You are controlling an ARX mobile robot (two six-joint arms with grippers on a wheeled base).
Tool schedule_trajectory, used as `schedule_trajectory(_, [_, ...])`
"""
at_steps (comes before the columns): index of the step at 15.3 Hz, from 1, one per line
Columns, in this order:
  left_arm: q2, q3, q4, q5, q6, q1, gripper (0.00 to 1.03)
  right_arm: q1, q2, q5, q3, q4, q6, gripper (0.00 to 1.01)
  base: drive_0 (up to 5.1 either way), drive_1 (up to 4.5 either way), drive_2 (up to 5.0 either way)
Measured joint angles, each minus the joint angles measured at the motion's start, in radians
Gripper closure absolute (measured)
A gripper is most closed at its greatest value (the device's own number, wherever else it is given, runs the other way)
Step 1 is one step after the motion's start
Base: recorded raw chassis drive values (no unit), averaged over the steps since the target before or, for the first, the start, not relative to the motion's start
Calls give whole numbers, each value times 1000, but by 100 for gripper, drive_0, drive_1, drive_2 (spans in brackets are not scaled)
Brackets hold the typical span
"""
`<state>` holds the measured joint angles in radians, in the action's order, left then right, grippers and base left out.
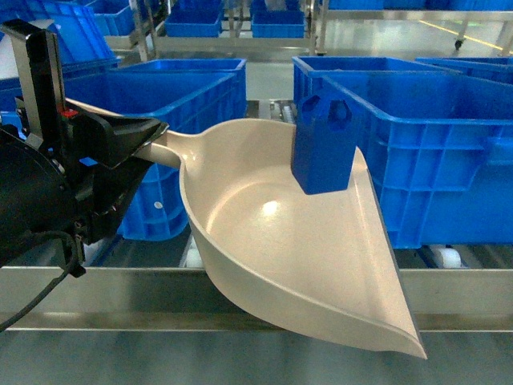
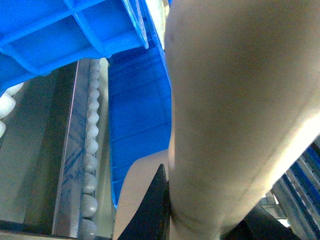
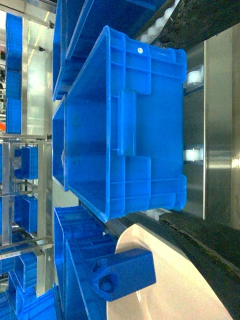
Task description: Place part in tray to right shelf
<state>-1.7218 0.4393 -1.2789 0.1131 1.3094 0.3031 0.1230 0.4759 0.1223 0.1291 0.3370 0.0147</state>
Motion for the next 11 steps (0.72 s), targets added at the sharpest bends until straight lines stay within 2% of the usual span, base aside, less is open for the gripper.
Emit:
schedule_trajectory(8, [1,0,4,-8,-1,2,86,0,0,0,0,0,0,3,0,0,0])
schedule_trajectory(9, [30,0,45,-156,-19,29,86,0,0,0,0,0,0,3,0,0,0])
schedule_trajectory(10, [41,0,5,-255,-27,36,86,0,0,0,0,-1,0,3,0,0,0])
schedule_trajectory(11, [52,1,-11,-297,-14,36,86,0,0,0,0,0,0,3,0,0,0])
